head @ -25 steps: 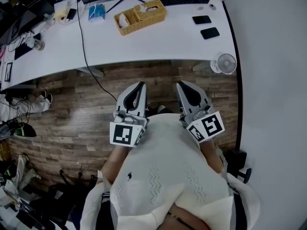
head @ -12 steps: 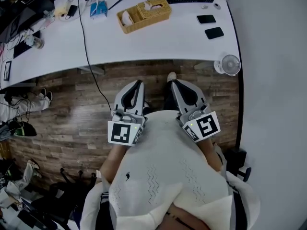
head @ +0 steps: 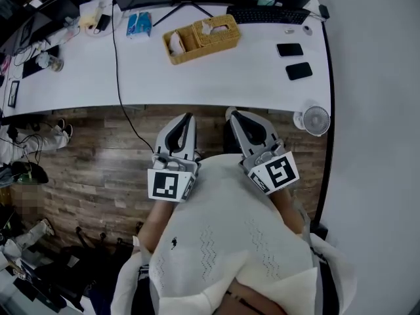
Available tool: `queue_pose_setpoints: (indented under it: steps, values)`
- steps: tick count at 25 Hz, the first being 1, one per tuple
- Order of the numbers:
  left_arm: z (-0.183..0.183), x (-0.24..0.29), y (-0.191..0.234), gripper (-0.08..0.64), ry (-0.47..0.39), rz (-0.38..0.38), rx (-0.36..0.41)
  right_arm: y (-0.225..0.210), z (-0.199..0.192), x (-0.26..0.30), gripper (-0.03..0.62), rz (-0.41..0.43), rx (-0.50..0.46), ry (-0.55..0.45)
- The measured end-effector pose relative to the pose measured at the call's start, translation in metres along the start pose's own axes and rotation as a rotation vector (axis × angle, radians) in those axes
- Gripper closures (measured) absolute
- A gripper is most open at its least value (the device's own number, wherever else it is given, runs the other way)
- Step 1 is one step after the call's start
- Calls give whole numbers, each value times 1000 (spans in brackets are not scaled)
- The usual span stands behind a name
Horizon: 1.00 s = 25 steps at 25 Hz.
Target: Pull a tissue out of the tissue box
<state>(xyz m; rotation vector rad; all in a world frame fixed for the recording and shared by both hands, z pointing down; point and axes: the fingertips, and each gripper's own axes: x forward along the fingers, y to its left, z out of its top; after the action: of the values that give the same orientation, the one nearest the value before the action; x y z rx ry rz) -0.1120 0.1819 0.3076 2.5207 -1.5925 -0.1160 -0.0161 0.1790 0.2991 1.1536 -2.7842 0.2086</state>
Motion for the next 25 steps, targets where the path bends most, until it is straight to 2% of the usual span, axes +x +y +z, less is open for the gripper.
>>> queue_pose_setpoints:
  steps: [5, 10, 16, 25]
  values:
    - [0, 52, 6, 540, 9, 58, -21, -51, 12, 26, 591, 77, 44, 1]
    - [9, 91, 10, 540, 2, 124, -14, -91, 20, 47, 591, 136, 27, 34]
    - [15, 126, 17, 540, -4, 220, -36, -122, 28, 71, 591, 250, -1, 62]
    - [5, 159, 29, 540, 16, 358, -53, -163, 29, 94, 591, 337, -5, 91]
